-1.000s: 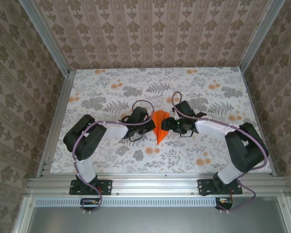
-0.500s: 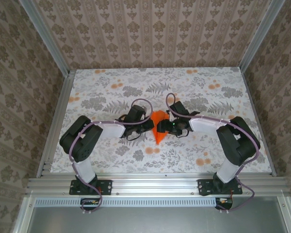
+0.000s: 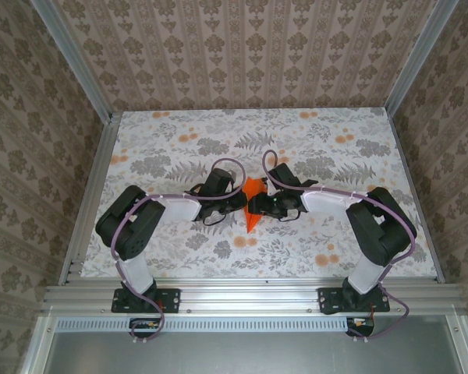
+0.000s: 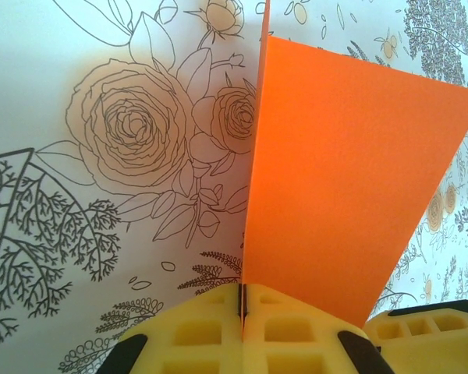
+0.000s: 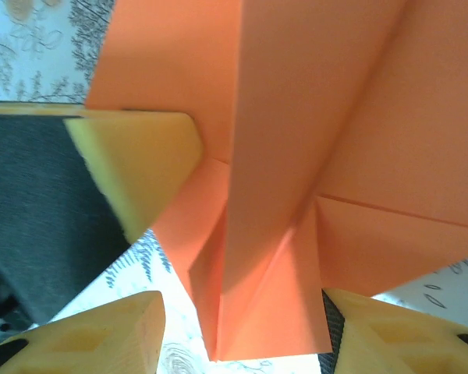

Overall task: Fold a paper plane with a square sheet of paper (pick it up from the middle)
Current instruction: Turn over a paper plane at the center of the table.

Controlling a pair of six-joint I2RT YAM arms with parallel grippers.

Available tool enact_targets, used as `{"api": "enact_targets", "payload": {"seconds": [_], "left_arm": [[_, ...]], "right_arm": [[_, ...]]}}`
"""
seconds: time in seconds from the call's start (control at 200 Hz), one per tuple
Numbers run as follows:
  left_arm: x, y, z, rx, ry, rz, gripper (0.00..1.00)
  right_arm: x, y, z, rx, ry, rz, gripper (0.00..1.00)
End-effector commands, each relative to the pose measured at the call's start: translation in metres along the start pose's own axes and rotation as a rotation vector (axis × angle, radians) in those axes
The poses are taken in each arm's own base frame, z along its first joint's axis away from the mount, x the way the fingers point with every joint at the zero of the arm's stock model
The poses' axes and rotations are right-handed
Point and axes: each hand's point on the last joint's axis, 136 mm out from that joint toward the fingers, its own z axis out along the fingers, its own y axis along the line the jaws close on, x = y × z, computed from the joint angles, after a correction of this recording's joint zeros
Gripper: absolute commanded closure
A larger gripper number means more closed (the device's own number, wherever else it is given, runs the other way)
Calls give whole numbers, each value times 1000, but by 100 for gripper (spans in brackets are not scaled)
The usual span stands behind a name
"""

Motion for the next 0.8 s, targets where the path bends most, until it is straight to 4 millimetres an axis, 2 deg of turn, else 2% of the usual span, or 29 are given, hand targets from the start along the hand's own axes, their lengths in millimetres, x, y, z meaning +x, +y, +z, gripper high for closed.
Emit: {"api": "enact_targets", "payload": {"seconds": [0.0, 0.2, 0.555, 0.795], "left_arm": [[5, 8, 1, -9, 18, 16, 95], [5, 6, 1, 10, 16, 4, 95], [6, 4, 1, 20, 19, 2, 94], [4, -1, -3, 44, 11, 1, 87]], "right_arm": [[-3, 14, 2, -54, -20, 15, 45], [-4, 10, 4, -10, -54, 25, 45], [-7, -4, 9, 102, -105, 74, 67], [-7, -12, 15, 154, -82, 90, 73]]}}
